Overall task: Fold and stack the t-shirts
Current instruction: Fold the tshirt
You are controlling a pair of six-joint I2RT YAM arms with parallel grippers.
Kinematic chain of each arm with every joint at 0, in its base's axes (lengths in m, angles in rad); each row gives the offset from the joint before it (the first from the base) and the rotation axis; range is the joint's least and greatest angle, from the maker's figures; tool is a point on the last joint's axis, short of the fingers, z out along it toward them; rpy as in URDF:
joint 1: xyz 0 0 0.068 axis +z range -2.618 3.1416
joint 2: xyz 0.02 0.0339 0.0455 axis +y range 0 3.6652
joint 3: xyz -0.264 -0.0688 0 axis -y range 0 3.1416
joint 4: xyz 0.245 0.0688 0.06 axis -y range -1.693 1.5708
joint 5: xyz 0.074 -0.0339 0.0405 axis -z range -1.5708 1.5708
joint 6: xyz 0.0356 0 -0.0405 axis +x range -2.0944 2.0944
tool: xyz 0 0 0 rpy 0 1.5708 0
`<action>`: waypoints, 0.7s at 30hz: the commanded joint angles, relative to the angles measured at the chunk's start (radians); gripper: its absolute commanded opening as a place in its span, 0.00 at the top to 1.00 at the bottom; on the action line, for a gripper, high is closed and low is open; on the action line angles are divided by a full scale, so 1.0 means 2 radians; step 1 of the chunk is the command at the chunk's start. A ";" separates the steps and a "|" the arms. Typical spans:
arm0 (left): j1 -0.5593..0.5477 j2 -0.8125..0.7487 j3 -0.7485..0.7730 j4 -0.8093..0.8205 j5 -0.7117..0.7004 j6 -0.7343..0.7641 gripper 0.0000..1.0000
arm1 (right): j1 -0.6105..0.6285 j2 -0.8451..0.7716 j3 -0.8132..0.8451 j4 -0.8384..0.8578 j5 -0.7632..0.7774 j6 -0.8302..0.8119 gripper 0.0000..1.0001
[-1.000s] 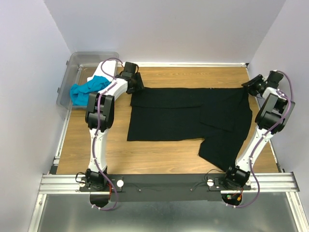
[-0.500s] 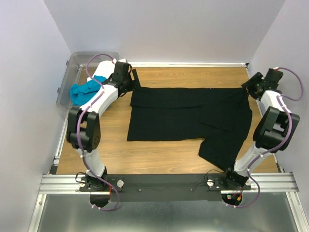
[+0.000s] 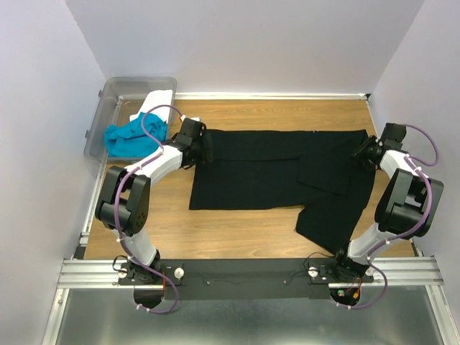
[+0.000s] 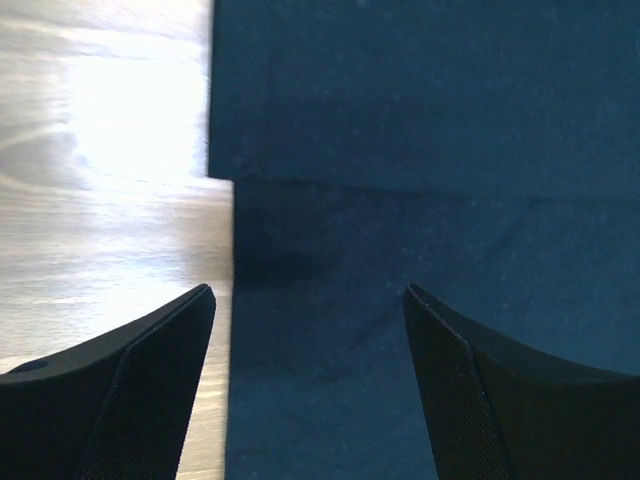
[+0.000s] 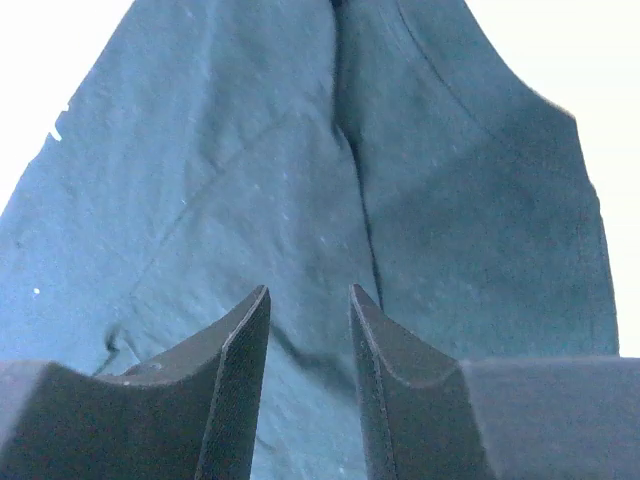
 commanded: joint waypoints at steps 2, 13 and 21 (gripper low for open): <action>0.001 -0.005 -0.009 0.025 0.006 -0.008 0.17 | -0.007 0.021 0.036 0.032 0.030 -0.022 0.56; 0.045 0.093 0.153 0.026 -0.013 -0.002 0.17 | -0.025 0.131 0.139 0.077 0.000 -0.028 0.54; 0.055 0.185 0.248 0.026 -0.012 0.024 0.17 | -0.035 0.193 0.196 0.088 -0.023 -0.024 0.54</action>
